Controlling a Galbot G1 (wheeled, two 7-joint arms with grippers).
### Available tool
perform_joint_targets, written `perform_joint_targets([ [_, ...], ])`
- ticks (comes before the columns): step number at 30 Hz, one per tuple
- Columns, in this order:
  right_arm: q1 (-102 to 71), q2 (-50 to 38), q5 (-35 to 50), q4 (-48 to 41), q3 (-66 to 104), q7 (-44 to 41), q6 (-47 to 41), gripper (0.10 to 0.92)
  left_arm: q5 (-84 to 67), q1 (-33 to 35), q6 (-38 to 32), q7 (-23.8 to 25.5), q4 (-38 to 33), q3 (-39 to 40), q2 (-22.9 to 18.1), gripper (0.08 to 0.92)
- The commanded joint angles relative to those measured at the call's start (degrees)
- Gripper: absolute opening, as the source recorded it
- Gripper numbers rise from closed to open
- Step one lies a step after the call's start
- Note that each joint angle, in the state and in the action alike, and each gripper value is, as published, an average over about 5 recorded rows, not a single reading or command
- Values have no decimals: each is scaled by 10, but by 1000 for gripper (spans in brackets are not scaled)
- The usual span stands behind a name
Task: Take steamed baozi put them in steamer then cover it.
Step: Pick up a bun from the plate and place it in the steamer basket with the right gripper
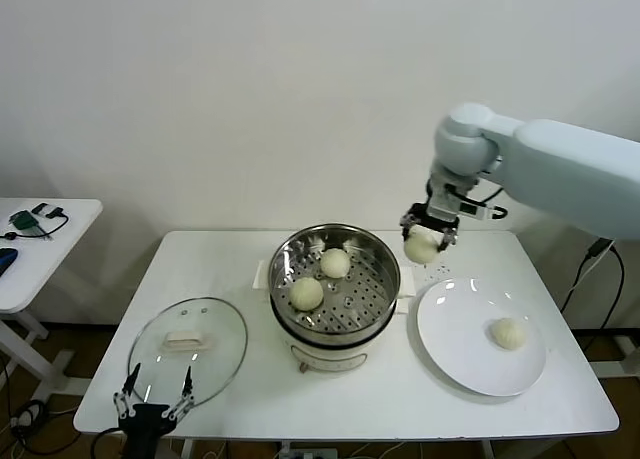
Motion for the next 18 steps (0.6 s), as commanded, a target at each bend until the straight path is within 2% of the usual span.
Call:
perform_joint_targets([
  [1,-49,123,-48,24,15,-12,52,668,0,0,1,0,-2,-1,1,823],
  [18,-152,170,-83,3,0,-6,45,670,-2,-3,2,1,5,-1,4,823],
])
